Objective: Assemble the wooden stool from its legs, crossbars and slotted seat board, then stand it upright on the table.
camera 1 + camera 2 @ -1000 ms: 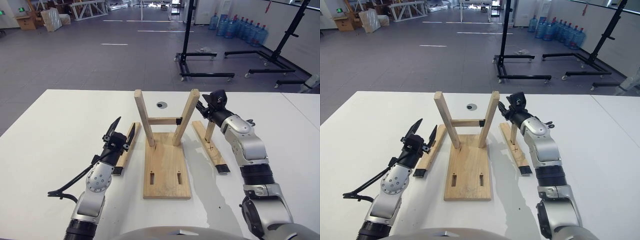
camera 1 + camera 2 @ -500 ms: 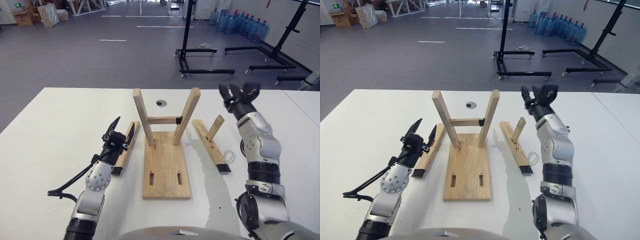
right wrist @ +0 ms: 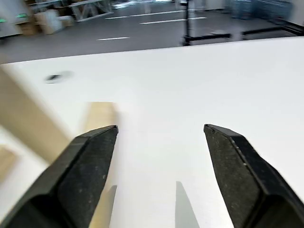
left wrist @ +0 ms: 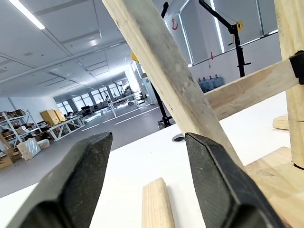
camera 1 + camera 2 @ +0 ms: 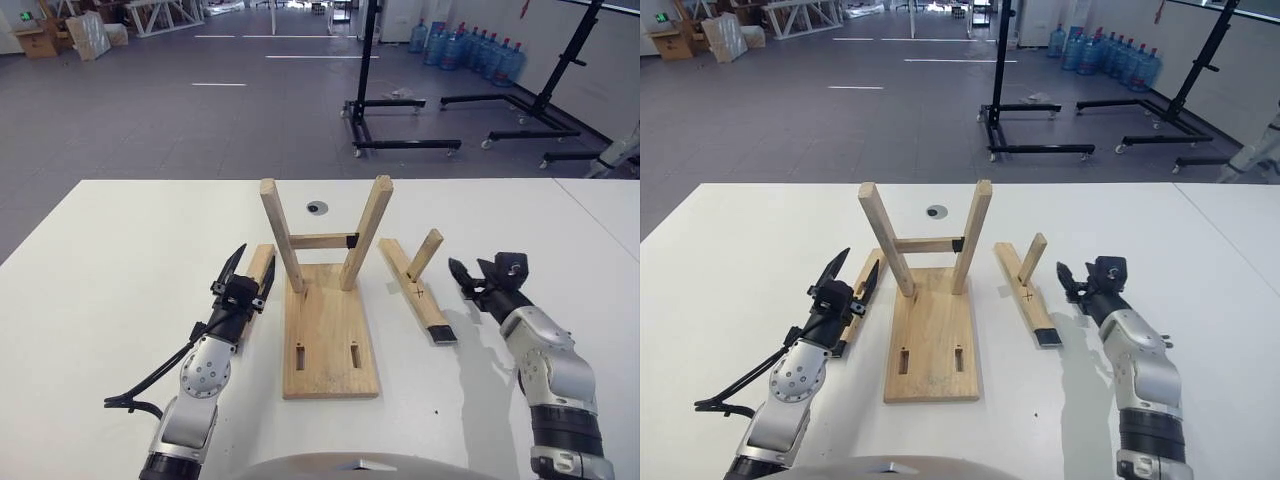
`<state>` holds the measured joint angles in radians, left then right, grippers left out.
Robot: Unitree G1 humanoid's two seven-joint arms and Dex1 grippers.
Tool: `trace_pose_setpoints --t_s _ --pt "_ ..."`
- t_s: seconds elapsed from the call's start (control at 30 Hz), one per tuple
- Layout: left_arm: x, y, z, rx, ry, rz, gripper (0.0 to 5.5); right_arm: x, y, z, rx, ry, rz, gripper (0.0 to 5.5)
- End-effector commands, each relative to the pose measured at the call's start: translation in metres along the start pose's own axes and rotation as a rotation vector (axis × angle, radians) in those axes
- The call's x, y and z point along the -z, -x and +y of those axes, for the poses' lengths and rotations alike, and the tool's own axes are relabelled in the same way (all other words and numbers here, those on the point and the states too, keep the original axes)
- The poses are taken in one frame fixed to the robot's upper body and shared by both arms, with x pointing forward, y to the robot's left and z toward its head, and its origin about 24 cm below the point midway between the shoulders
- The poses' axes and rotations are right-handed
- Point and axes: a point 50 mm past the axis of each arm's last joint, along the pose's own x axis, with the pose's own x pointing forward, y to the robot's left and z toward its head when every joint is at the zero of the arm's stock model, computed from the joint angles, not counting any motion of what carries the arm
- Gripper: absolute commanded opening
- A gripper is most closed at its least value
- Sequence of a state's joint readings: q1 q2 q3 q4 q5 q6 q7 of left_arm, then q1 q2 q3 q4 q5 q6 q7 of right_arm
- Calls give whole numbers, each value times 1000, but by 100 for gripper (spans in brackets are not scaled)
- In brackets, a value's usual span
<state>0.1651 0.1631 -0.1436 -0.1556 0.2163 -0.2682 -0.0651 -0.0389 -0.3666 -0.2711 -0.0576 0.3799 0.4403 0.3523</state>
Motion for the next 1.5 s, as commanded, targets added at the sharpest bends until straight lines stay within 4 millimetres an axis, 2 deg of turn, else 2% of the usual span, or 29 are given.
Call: trace_pose_setpoints --t_s 0.03,0.17,0.37,0.73,1.0,1.13,1.23,1.3,1.43,1.5 --pt "-1 6 -7 13 -5 12 278 -8 5 9 -82 39 61 398" --pt "-3 8 -9 -3 4 18 278 -3 10 19 -119 46 176 405" --pt "-3 9 -6 -15 4 26 278 12 13 21 -103 115 311 405" --pt "-2 9 -6 -14 0 31 278 30 5 38 -146 180 483 405" --pt "-1 12 -7 -28 5 41 278 38 9 37 -135 161 558 285" --pt "-1 10 -7 -42 15 39 278 39 11 35 -132 143 567 207" --pt "-1 10 -5 -43 114 51 278 27 0 34 -119 98 438 203" --pt "-4 12 -5 -2 235 47 278 3 -13 36 -222 -3 212 203" --pt "-12 11 -4 186 426 6 278 -12 -22 7 -221 -172 -36 203" --pt "-16 9 6 225 512 -31 278 -29 -24 5 -303 -270 -174 203"
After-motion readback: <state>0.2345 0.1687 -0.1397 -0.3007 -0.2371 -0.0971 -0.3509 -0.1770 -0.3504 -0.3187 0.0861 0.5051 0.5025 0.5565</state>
